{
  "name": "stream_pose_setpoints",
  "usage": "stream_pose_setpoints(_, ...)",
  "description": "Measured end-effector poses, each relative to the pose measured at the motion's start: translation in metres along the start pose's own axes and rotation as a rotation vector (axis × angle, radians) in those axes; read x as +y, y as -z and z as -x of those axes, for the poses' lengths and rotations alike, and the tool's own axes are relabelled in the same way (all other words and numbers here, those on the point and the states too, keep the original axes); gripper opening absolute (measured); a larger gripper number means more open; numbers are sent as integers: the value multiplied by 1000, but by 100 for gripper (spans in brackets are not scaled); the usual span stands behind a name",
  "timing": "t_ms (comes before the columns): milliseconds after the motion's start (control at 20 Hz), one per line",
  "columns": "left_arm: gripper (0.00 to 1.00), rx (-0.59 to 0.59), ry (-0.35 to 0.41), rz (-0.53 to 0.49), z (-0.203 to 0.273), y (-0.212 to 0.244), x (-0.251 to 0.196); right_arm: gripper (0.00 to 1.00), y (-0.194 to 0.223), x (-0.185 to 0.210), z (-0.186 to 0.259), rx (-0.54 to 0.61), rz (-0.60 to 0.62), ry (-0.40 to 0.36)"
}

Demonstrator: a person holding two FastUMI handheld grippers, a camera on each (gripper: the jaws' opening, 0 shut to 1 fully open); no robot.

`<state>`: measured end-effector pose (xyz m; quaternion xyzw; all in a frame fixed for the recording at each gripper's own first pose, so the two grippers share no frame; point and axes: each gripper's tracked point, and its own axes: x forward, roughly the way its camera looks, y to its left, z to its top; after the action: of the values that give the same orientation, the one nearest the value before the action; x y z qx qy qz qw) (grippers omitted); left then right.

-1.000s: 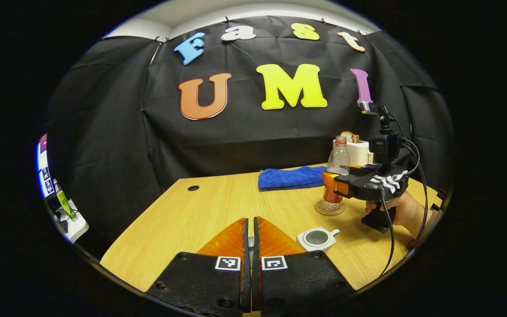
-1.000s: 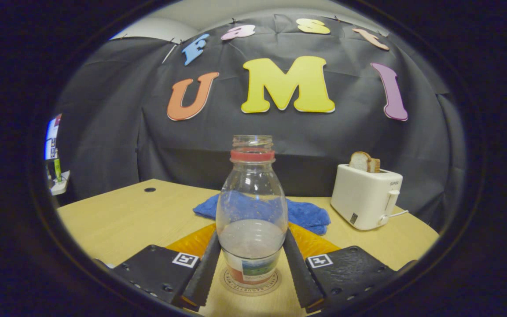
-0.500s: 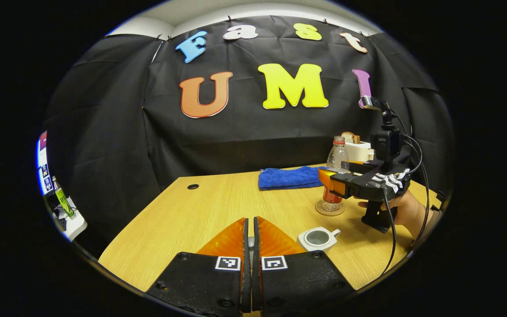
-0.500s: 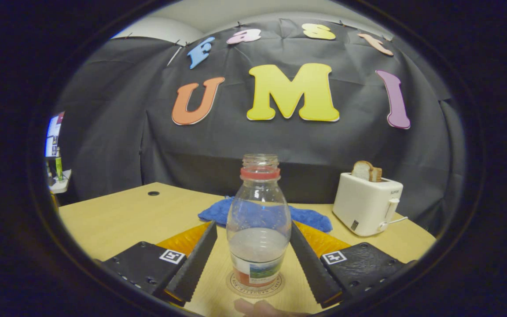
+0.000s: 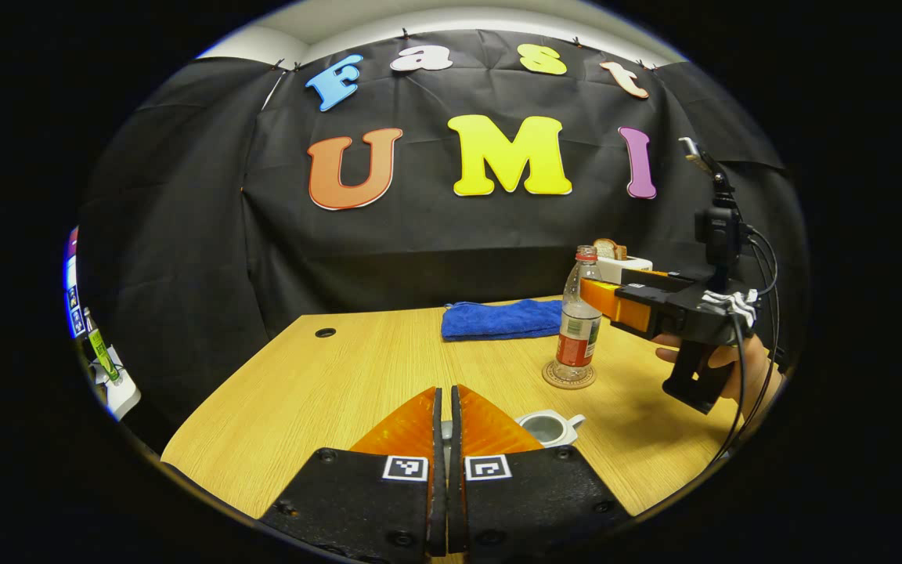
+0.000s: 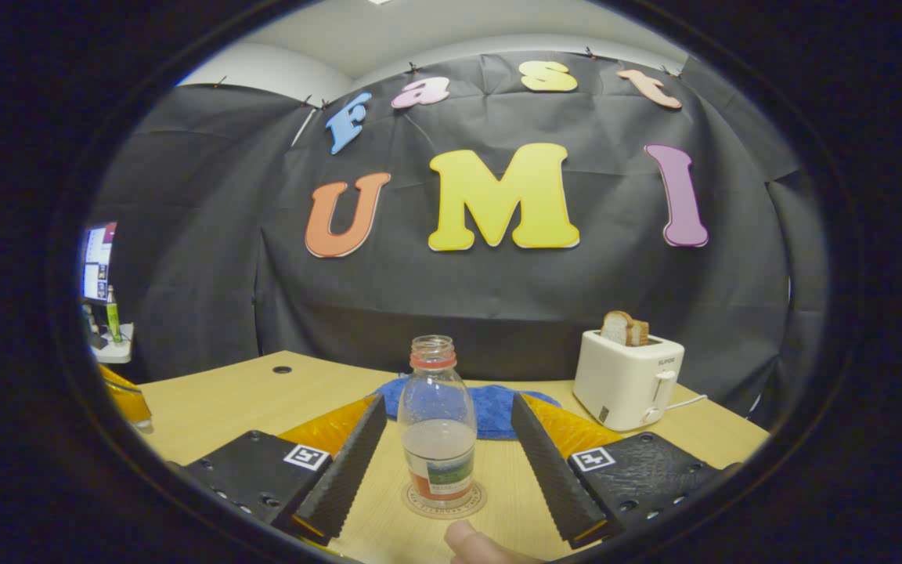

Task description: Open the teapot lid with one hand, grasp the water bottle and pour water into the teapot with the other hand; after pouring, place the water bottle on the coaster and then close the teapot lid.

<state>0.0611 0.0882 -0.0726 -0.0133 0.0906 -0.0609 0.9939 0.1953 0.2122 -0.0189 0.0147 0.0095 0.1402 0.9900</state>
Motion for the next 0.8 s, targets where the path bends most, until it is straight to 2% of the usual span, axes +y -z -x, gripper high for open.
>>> stream_pose_setpoints(200, 3, 1, 39, 20, -5, 3, -15, 94, -3, -12, 39, -33, 29, -4)
stream_pose_setpoints(550, 4, -9, 178, 139, -34, 15, -62, 98, 24, -29, 91, -48, 108, -6)
stream_pose_setpoints(800, 4, -23, 194, 224, -51, 21, -69, 98, 44, -41, 105, -27, 88, -5)
